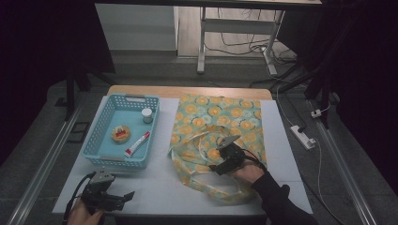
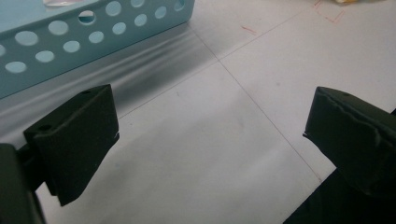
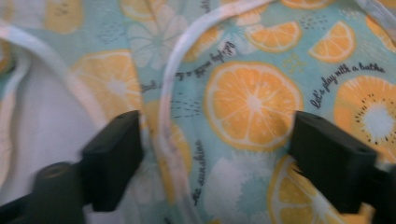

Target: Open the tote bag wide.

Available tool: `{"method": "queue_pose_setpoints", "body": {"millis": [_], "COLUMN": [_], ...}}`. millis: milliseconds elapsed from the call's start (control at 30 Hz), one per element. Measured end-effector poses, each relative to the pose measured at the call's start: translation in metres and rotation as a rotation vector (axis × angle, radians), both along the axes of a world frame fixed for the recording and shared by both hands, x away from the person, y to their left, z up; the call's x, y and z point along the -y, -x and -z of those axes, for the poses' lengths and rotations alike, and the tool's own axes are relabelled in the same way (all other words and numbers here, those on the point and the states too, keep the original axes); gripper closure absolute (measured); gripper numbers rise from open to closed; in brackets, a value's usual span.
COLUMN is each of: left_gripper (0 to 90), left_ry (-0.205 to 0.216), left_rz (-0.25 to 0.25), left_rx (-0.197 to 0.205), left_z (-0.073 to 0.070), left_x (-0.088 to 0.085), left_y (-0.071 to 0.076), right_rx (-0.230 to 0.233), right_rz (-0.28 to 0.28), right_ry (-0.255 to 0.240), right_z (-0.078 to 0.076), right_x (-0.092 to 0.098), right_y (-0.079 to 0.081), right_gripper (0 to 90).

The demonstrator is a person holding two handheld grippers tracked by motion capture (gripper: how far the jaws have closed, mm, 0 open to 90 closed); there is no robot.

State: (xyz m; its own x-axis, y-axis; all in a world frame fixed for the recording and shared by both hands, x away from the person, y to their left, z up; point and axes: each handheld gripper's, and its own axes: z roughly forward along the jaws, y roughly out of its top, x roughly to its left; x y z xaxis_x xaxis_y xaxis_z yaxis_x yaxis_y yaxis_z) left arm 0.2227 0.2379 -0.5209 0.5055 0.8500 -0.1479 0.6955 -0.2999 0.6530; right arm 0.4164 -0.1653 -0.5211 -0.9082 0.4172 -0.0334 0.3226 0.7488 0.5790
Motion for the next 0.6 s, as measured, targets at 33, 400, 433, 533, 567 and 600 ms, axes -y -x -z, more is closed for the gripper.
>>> {"method": "queue_pose_setpoints", "body": {"millis": [33,400,433,533,567,600], "left_gripper": [3.2,3.3,3.3,3.3,3.3,3.3], "left_ry": [-0.001,-0.001,-0.001,-0.001,-0.002,-0.003], "left_rz": [0.000,0.001,0.002,0.002,0.002,0.003], "left_rx": [0.000,0.001,0.000,-0.001,-0.001,-0.001], "left_z": [0.0000,0.0001,0.0001,0.0001,0.0001,0.0001], "left_x": [0.0001,0.0004,0.0005,0.0007,0.0008,0.0008], "left_y": [0.0000,-0.0001,-0.0002,-0.0003,-0.0003,-0.0003], "right_rx": [-0.003,-0.027,-0.028,-0.052,-0.055,-0.065], "right_rz": [-0.011,-0.073,-0.075,-0.083,-0.083,-0.082], "right_ry": [-0.004,0.008,0.008,0.004,0.003,-0.001], "right_z": [-0.0011,-0.0071,-0.0072,-0.0080,-0.0081,-0.0085], "right_x": [0.0007,0.0006,0.0005,0.0012,0.0013,0.0014], "right_y": [0.0011,0.0065,0.0068,0.0060,0.0058,0.0052], "right_gripper": [29.9,69.1,71.9,82.6,84.5,85.4]}}
